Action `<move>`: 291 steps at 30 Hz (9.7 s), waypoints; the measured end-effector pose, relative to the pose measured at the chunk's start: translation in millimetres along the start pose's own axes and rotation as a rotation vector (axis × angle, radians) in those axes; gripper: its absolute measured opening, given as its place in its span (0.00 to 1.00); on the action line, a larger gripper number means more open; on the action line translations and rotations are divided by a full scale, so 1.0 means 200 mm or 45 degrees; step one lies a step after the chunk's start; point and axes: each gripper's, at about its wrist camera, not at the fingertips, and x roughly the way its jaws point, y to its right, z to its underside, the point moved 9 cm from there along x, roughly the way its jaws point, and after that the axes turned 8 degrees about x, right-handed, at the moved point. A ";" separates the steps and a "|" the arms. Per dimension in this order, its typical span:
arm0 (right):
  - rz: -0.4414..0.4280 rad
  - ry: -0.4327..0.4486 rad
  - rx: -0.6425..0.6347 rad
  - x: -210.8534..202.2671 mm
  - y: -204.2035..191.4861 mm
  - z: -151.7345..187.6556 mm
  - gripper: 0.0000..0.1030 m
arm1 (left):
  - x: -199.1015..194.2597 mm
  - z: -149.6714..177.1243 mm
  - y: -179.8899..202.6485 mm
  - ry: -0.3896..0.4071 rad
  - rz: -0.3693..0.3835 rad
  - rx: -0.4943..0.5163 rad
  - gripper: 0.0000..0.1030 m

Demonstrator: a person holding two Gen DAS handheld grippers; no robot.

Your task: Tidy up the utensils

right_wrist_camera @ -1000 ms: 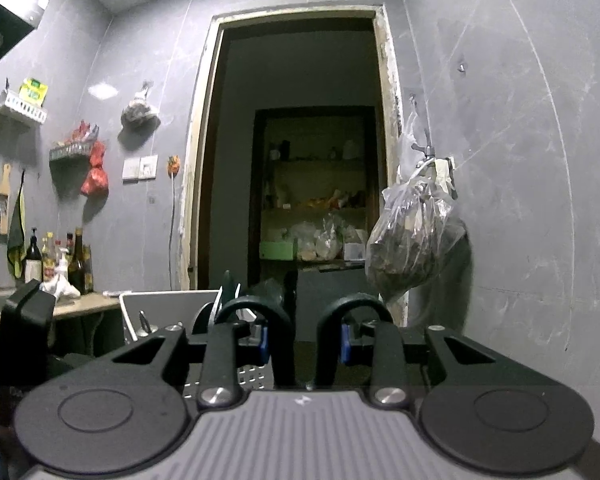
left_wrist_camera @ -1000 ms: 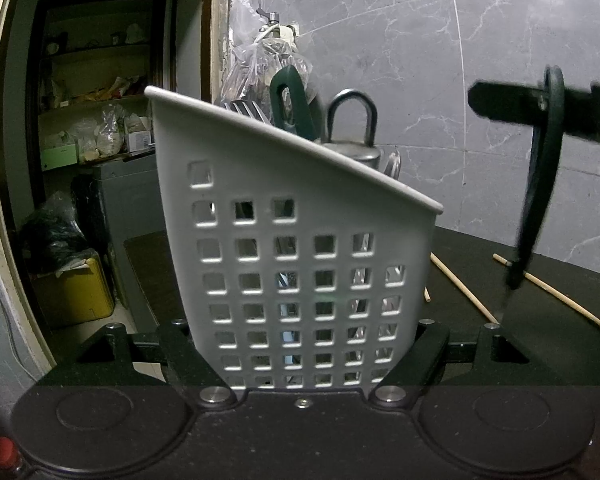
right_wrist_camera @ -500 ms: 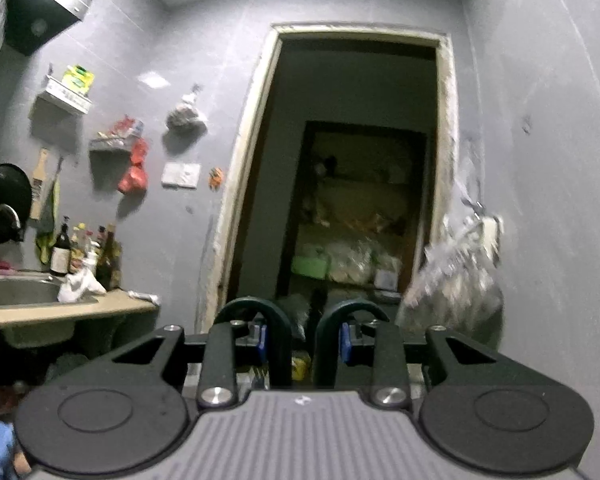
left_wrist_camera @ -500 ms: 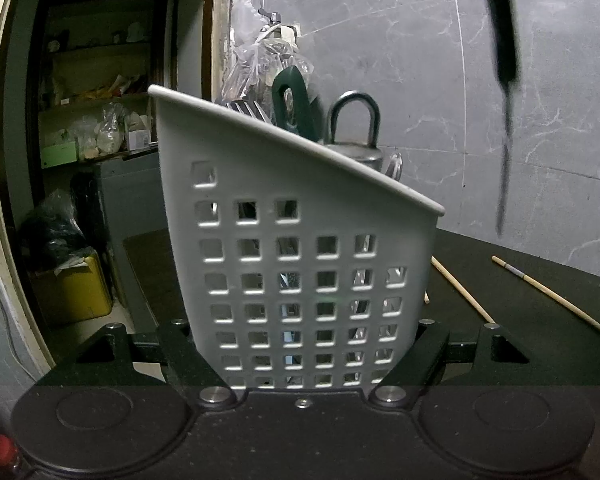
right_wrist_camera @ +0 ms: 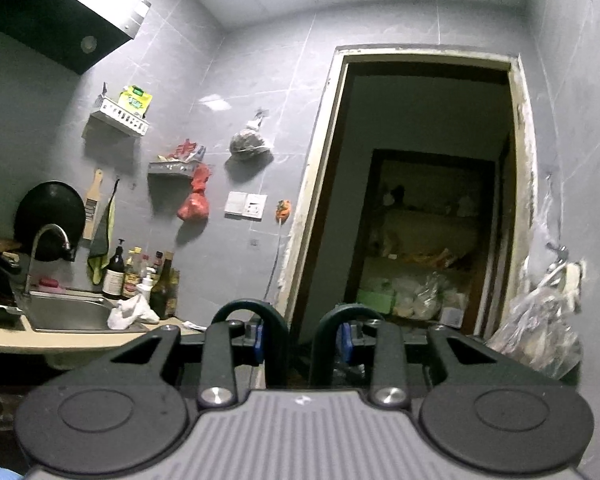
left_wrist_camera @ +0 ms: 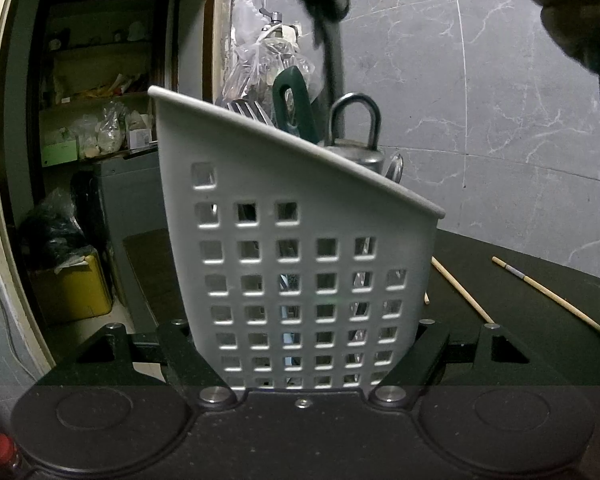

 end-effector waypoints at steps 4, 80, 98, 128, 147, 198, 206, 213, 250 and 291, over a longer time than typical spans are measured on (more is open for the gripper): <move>-0.010 -0.025 0.008 0.04 0.00 0.05 0.36 | 0.00 0.00 0.00 0.000 0.000 0.000 0.76; 0.529 -0.502 0.519 -0.71 0.53 1.06 1.00 | 0.00 0.01 0.00 -0.023 0.004 0.033 0.76; 1.096 -0.544 0.673 -1.10 0.84 1.20 1.00 | 0.04 -0.02 0.01 -0.083 0.010 0.056 0.76; 1.225 -0.799 0.677 -1.00 1.07 1.37 0.14 | 0.13 -0.05 0.00 -0.190 -0.053 -0.033 0.74; 1.222 -0.715 0.942 -0.68 1.46 1.43 0.06 | 0.12 -0.01 -0.03 -0.158 0.021 0.002 0.75; 1.038 -0.944 0.645 -0.31 1.19 1.42 0.54 | 0.15 0.08 -0.06 -0.156 0.055 -0.017 0.75; 0.998 -0.969 0.607 -0.35 1.15 1.40 0.18 | 0.15 0.08 -0.05 -0.163 0.055 -0.024 0.75; 0.982 -0.971 0.643 -0.44 1.09 1.39 0.14 | 0.14 0.09 -0.05 -0.167 0.057 -0.030 0.74; 0.816 -1.088 0.631 -0.68 0.71 1.31 0.06 | 0.14 0.09 -0.04 -0.184 0.055 -0.023 0.74; 0.697 -1.296 0.524 -0.42 0.82 1.32 0.16 | 0.14 0.10 -0.06 -0.180 0.061 -0.032 0.75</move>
